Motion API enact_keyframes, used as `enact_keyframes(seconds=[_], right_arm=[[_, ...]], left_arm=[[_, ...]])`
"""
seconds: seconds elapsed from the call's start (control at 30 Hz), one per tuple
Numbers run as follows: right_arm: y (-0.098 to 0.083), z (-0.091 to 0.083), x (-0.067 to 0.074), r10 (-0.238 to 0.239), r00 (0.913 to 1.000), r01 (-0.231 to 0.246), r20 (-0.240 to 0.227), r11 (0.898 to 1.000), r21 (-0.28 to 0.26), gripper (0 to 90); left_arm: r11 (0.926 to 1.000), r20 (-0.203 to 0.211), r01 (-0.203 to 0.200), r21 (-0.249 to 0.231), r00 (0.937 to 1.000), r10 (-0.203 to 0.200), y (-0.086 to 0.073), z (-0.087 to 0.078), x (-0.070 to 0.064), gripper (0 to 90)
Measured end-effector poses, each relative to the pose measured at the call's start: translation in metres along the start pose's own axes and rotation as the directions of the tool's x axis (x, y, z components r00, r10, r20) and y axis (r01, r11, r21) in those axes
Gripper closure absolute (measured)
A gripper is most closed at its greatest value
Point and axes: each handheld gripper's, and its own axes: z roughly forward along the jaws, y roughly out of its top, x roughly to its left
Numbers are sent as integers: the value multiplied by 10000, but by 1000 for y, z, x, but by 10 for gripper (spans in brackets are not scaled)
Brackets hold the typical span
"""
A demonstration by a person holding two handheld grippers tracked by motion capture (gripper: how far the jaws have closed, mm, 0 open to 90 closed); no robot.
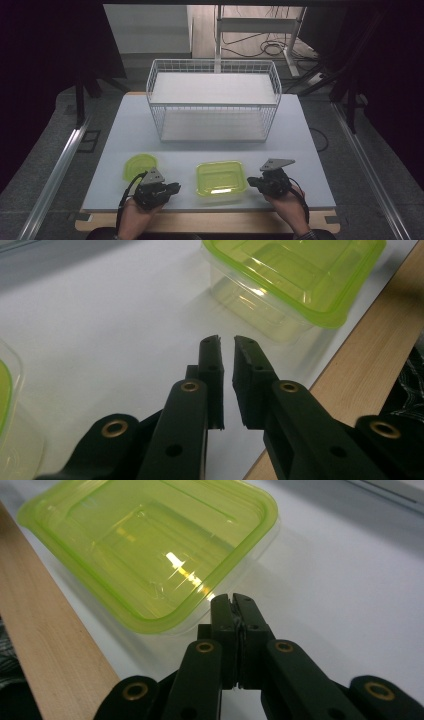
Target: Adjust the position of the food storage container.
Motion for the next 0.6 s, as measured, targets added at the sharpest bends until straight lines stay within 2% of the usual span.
enact_keyframes(seconds=[0.07,0.17,0.27,0.37,0.5,0.6], right_arm=[[0,-2,1,-95,9998,96,149,10000,-25,856],[-3,-9,-2,-182,9982,193,570,9997,-178,768],[-8,-16,-5,57,9965,-10,837,9984,-559,625],[-12,-21,-5,102,9942,-20,1069,9971,-764,485],[-17,-23,-3,-49,9918,161,1275,9961,-868,315],[-20,-23,-1,-182,9905,313,1360,9950,-946,235]], left_arm=[[10000,-1,-28,6,10000,28,0,0,-1,818],[9999,-101,-93,-37,9999,93,0,0,-1,761],[9997,-375,-230,-81,9990,227,-2,-2,-4,620],[9994,-688,-337,-113,9971,328,-3,-3,-6,508],[9986,-963,-530,-40,9940,524,-7,-4,-7,335],[9980,-1084,-600,176,9922,616,-9,-2,-8,191]])
